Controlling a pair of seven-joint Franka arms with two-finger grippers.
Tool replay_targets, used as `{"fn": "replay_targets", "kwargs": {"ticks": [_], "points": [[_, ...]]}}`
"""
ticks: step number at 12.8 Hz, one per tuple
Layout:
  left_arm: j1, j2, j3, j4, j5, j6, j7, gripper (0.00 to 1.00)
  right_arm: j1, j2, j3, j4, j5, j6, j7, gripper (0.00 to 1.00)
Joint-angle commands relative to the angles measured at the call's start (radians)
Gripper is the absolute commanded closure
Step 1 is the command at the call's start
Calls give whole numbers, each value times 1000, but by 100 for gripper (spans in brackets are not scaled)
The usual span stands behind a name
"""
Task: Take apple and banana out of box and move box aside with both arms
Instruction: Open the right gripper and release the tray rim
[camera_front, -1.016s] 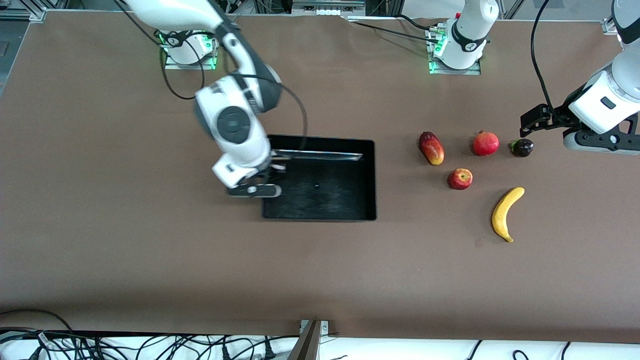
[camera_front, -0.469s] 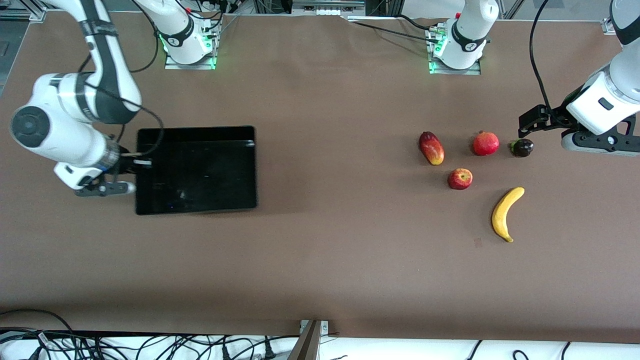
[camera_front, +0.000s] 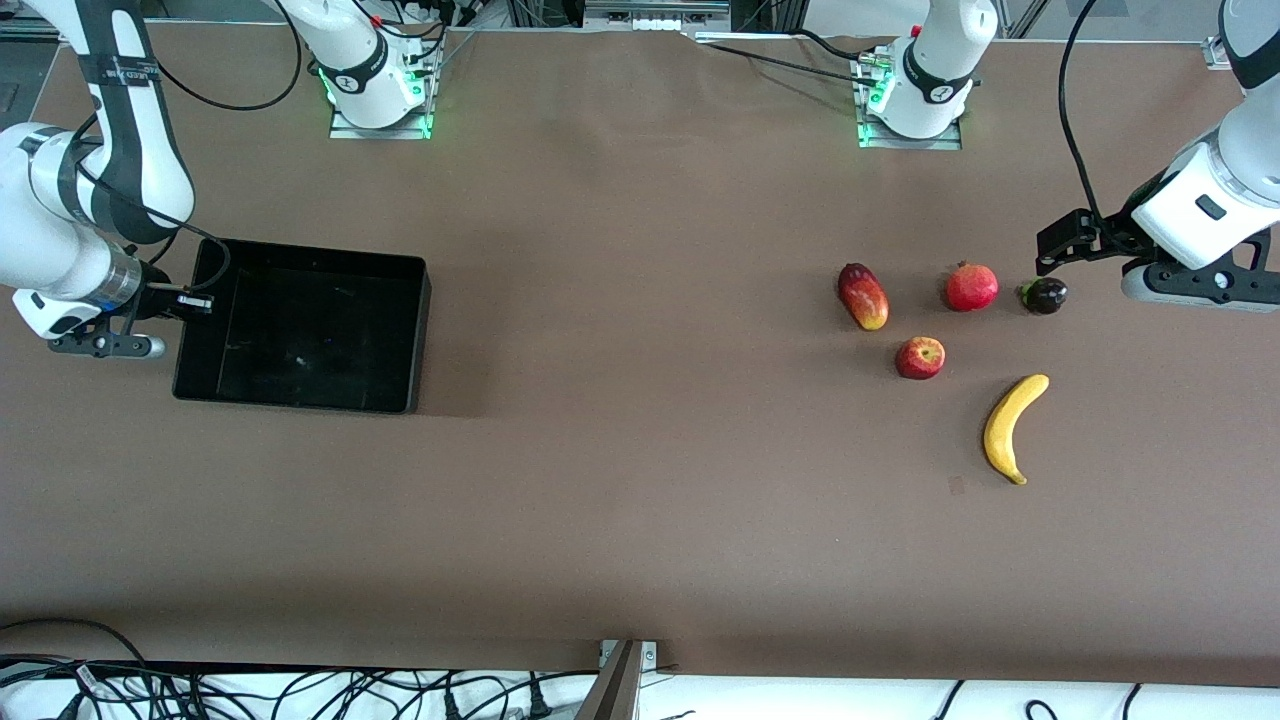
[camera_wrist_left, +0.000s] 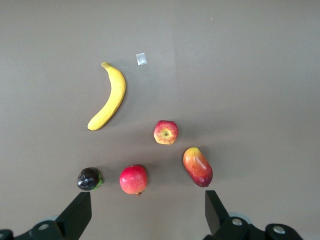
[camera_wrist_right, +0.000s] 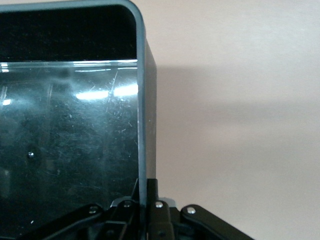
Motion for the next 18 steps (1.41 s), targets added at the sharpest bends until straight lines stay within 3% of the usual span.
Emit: {"fn": "replay_targets", "kwargs": {"ticks": [1, 7, 14, 15, 16, 17, 18], "points": [[-2, 10, -5, 29, 8, -23, -8, 0, 8, -33, -16, -98, 23, 106, -32, 100], [-2, 10, -5, 29, 9, -26, -8, 0, 8, 23, -16, -101, 78, 160, -151, 100], [-3, 10, -8, 30, 15, -37, -9, 0, 9, 116, -3, -101, 141, 263, -161, 100], [-3, 10, -8, 30, 15, -37, -9, 0, 13, 125, -2, -100, 153, 268, -161, 74], [-3, 10, -8, 30, 15, -37, -9, 0, 16, 129, -2, -98, 155, 268, -161, 34], [-3, 10, -8, 30, 15, -38, -9, 0, 17, 126, 7, -94, 155, 265, -159, 0], [-3, 10, -8, 30, 15, -38, -9, 0, 17, 116, 17, -83, 155, 256, -155, 0]]}}
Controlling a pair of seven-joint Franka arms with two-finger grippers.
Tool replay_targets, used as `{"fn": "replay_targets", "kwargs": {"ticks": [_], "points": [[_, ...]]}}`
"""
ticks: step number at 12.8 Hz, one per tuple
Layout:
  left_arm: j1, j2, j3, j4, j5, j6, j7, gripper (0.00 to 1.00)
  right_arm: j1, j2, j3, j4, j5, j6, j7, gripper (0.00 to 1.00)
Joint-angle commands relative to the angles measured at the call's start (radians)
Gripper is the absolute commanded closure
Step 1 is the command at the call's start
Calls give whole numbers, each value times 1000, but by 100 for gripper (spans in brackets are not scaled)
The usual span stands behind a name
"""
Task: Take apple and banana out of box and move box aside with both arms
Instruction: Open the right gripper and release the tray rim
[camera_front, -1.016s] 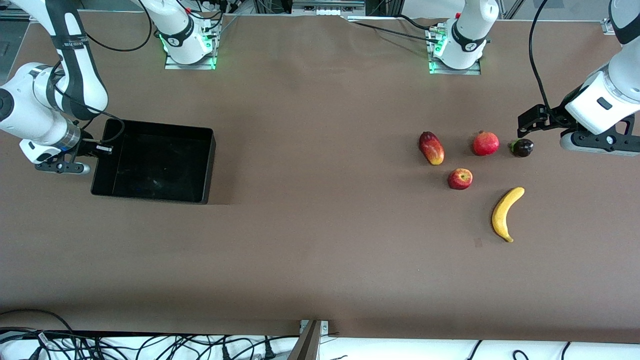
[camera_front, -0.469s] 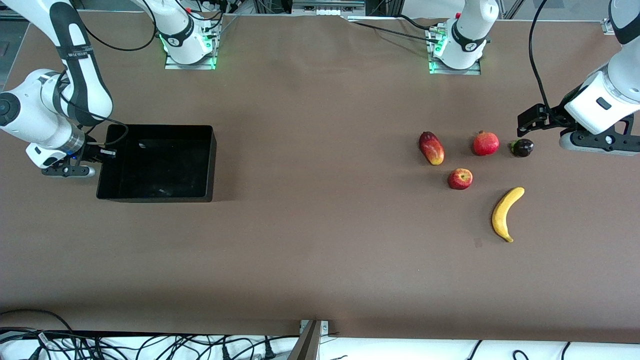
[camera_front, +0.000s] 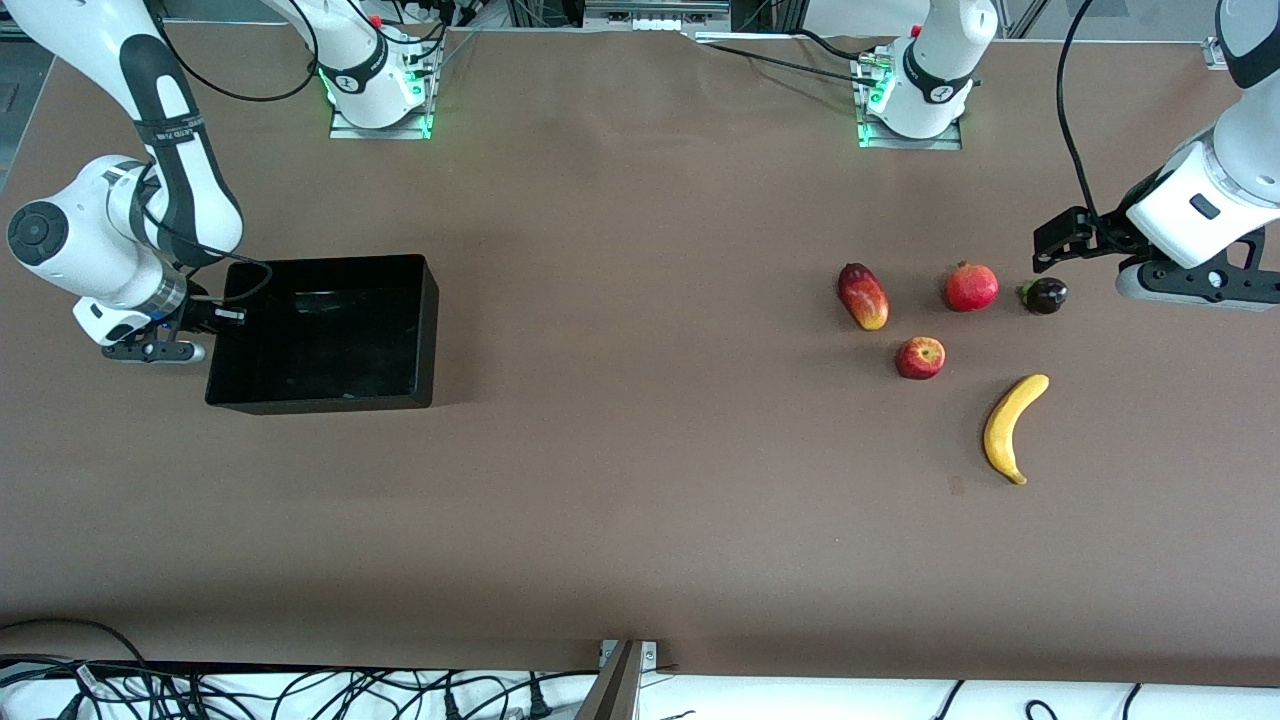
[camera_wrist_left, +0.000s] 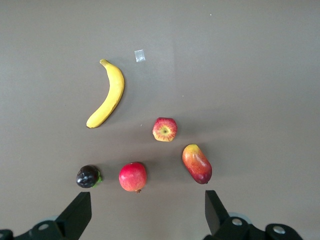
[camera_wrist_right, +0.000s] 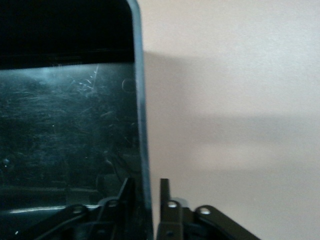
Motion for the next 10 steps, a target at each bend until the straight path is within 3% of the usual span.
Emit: {"fn": "replay_targets", "kwargs": {"ticks": [1, 3, 8, 10], "points": [[-3, 10, -3, 30, 15, -25, -9, 0, 11, -31, 16, 22, 28, -8, -8, 0], [-3, 10, -3, 30, 15, -25, -9, 0, 32, -94, 25, 69, 28, -102, -2, 0], [-3, 10, -3, 30, 15, -27, -7, 0, 78, -196, 30, 311, 10, -518, 18, 0], [-3, 8, -5, 30, 15, -28, -7, 0, 101, -258, 30, 351, -28, -624, 70, 0]]}}
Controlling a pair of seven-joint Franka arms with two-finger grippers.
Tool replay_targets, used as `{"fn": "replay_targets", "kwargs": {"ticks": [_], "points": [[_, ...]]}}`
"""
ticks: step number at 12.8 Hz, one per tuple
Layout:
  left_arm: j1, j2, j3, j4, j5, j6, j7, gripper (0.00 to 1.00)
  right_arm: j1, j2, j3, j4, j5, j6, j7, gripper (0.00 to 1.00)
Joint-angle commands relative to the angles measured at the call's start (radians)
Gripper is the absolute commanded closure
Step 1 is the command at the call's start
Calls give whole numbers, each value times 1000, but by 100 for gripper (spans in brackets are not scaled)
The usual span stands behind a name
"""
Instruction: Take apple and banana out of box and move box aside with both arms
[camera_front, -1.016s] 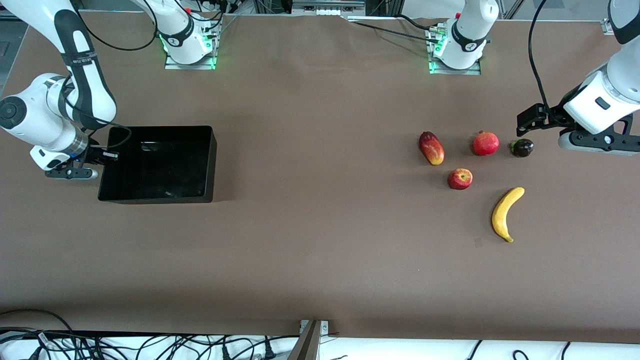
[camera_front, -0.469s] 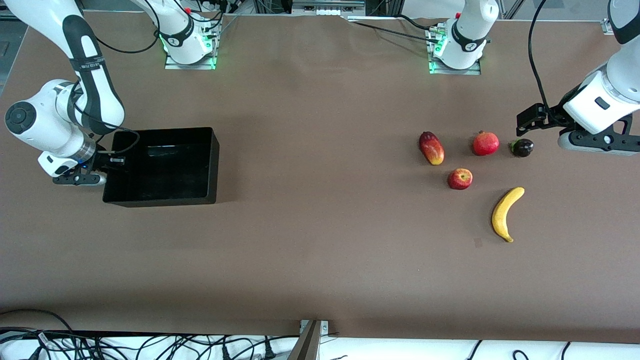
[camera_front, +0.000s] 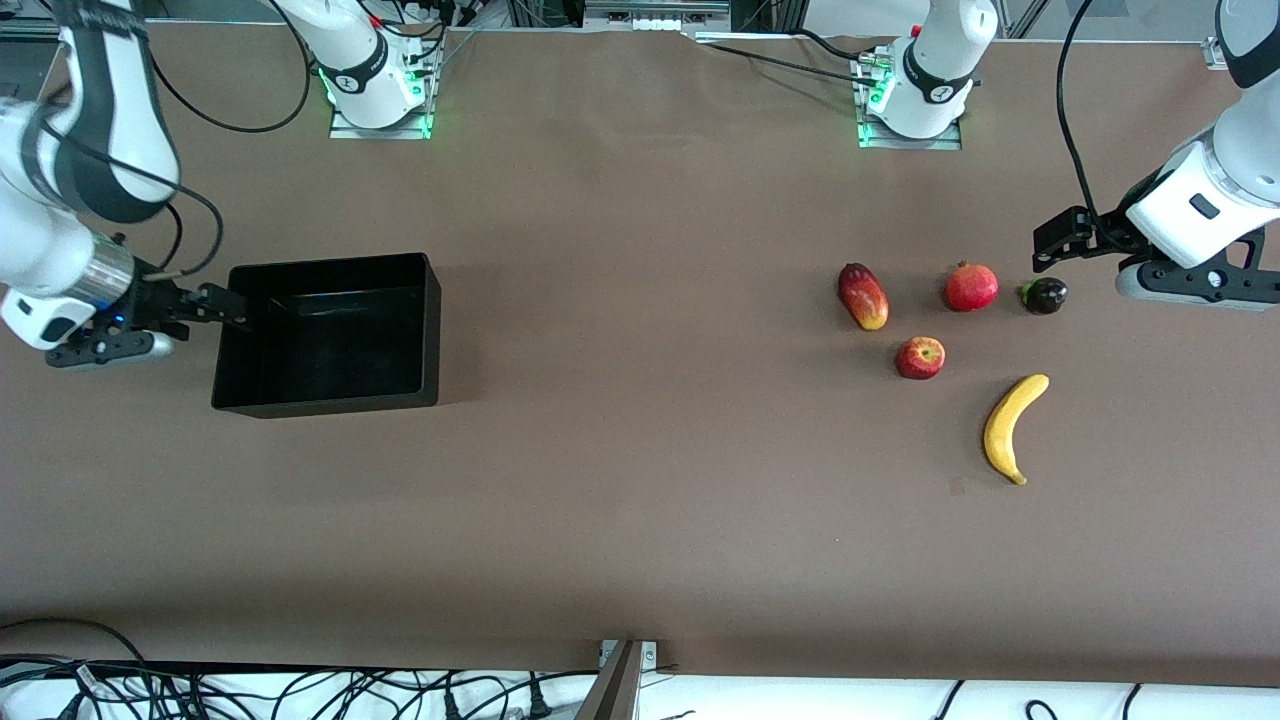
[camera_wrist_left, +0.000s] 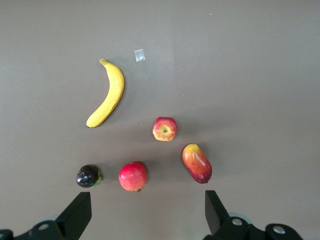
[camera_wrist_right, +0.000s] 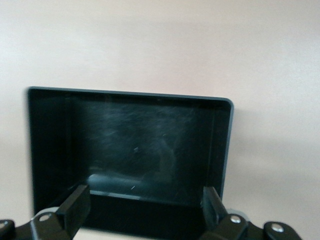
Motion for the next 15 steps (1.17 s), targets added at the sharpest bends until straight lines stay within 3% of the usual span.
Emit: {"fn": "replay_targets", "kwargs": {"ticks": [1, 3, 7, 11, 12, 13, 14, 15], "points": [[-3, 8, -5, 29, 16, -32, -7, 0, 29, -94, 2, 32, -66, -111, 78, 0], [-3, 8, -20, 29, 18, -36, -9, 0, 44, -175, 7, 32, -99, -190, 122, 0], [-3, 5, -31, 31, 30, -43, -9, 0, 44, -277, 99, 52, -137, -271, 231, 0], [-3, 8, -31, 46, 30, -59, -7, 0, 20, -144, 104, 236, -133, -305, 222, 0], [-3, 8, -29, 49, 30, -59, -6, 0, -26, -96, 133, 303, -130, -355, 222, 0], [-3, 8, -29, 51, 30, -63, -6, 0, -98, -53, 207, 378, -130, -412, 225, 0], [-3, 8, -29, 52, 30, -63, -7, 0, -150, -41, 269, 409, -131, -444, 230, 0], [-3, 8, -29, 52, 30, -63, -7, 0, -155, -44, 280, 405, -134, -449, 231, 0]]}}
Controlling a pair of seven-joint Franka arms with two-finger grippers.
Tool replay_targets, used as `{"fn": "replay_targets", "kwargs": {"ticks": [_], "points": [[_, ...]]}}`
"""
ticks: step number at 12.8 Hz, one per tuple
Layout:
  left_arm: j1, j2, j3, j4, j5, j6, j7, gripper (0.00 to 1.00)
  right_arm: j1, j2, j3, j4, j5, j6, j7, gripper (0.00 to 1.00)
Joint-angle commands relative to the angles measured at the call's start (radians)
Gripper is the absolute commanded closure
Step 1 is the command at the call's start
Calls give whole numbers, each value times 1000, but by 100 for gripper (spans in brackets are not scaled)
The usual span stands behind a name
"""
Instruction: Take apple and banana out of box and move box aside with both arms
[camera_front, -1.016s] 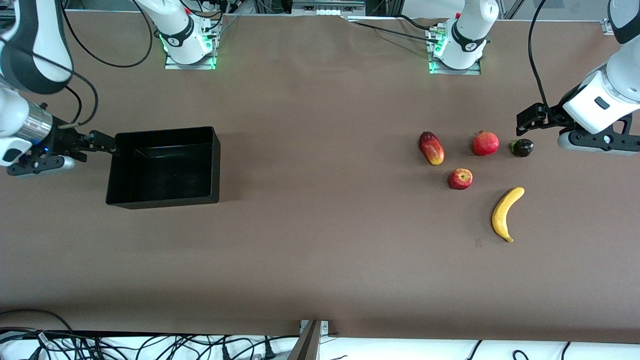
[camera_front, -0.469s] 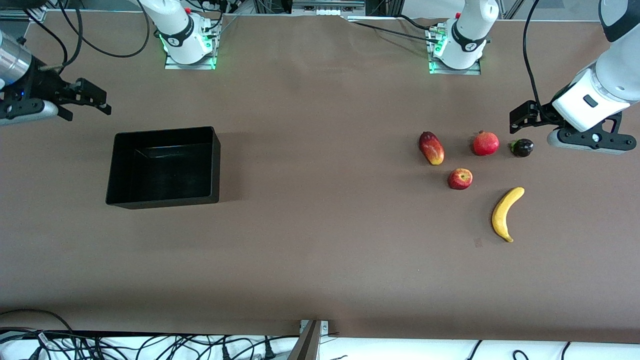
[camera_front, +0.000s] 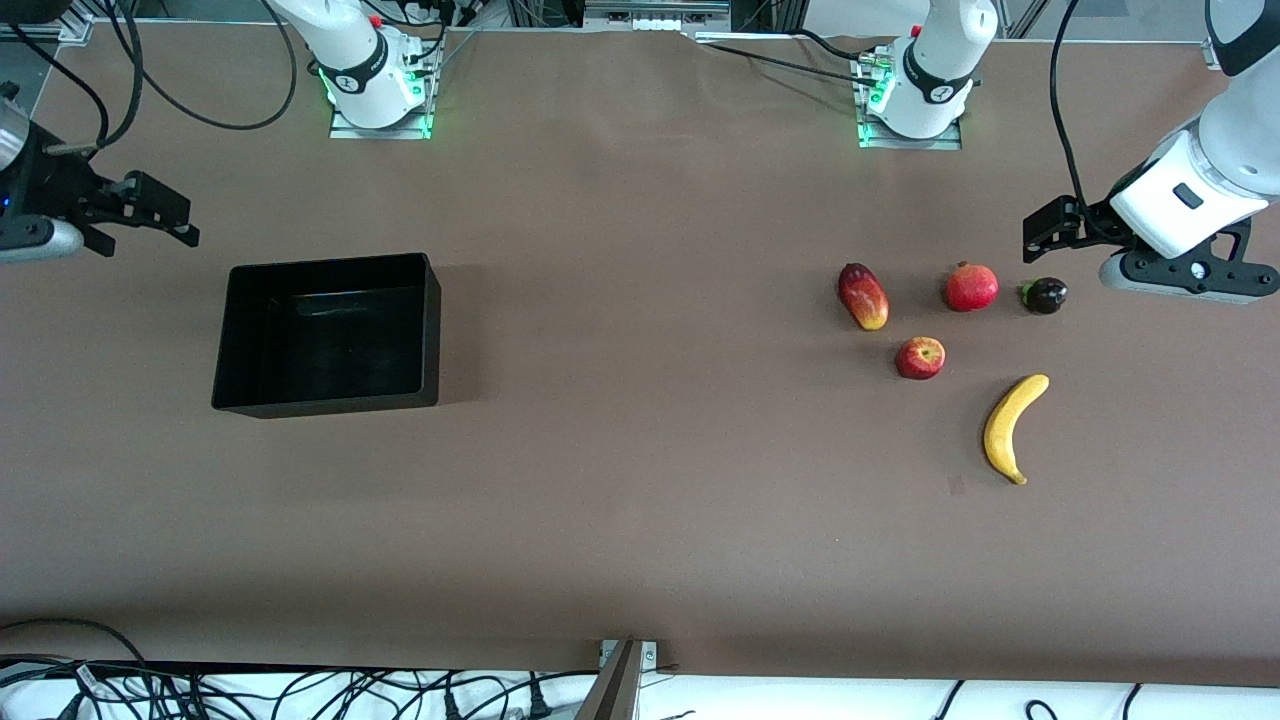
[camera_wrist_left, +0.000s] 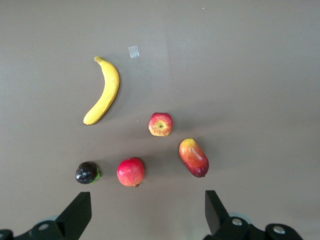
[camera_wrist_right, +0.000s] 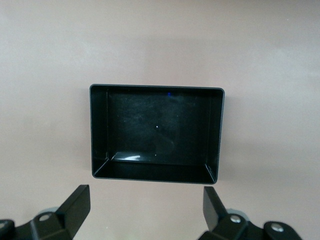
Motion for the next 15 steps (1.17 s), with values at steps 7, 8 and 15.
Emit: {"fn": "replay_targets", "kwargs": {"ticks": [7, 8, 15], "points": [[-3, 8, -4, 31, 24, -30, -7, 0, -62, 41, 75, 83, -15, -71, 18, 0], [-3, 8, -4, 31, 24, -31, -7, 0, -62, 35, 75, 65, -14, -71, 18, 0], [-1, 10, -20, 48, 60, -34, -7, 0, -61, 32, 73, 45, -17, -68, 17, 0]]}}
